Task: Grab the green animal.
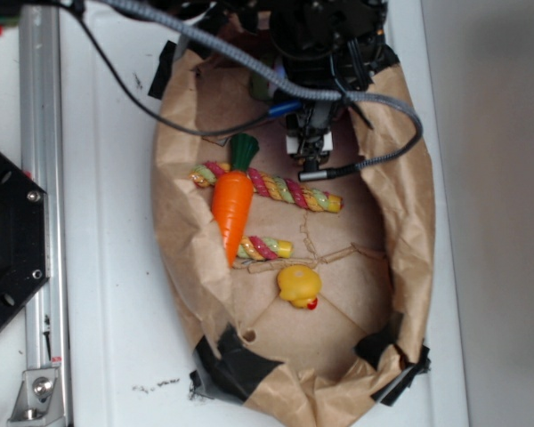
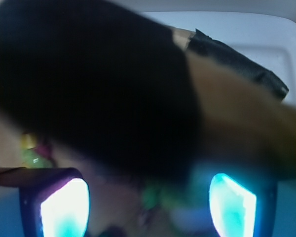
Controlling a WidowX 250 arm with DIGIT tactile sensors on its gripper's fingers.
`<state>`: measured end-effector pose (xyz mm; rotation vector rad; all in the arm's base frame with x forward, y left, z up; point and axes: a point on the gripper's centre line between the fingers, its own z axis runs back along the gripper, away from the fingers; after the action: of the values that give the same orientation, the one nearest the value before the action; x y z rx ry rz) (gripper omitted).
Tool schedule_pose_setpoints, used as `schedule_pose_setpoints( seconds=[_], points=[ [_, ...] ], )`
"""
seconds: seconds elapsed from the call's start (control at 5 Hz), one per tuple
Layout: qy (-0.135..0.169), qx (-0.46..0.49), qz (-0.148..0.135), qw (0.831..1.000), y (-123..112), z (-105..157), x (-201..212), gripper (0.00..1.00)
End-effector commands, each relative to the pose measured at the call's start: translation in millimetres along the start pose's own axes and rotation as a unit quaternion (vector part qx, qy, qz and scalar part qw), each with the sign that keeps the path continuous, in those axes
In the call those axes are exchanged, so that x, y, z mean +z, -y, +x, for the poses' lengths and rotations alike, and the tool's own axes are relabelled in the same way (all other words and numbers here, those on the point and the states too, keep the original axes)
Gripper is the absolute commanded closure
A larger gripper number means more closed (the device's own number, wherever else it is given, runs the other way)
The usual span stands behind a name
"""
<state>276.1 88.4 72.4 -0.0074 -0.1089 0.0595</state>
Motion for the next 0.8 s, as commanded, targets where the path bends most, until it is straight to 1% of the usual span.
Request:
schedule_pose_setpoints(
  seconds=[0.0,0.4,0.6],
  points=[
    [0.042,-0.032,-0.001,0.999,44.6,3.0,24.8,0.00],
    [0.020,-0.035,-0.021,0.999,47.6,0.7,2.6,0.00],
    [0.049,-0.051,-0.023,0.997,58.3,-1.9,21.2,0.00]
  ],
)
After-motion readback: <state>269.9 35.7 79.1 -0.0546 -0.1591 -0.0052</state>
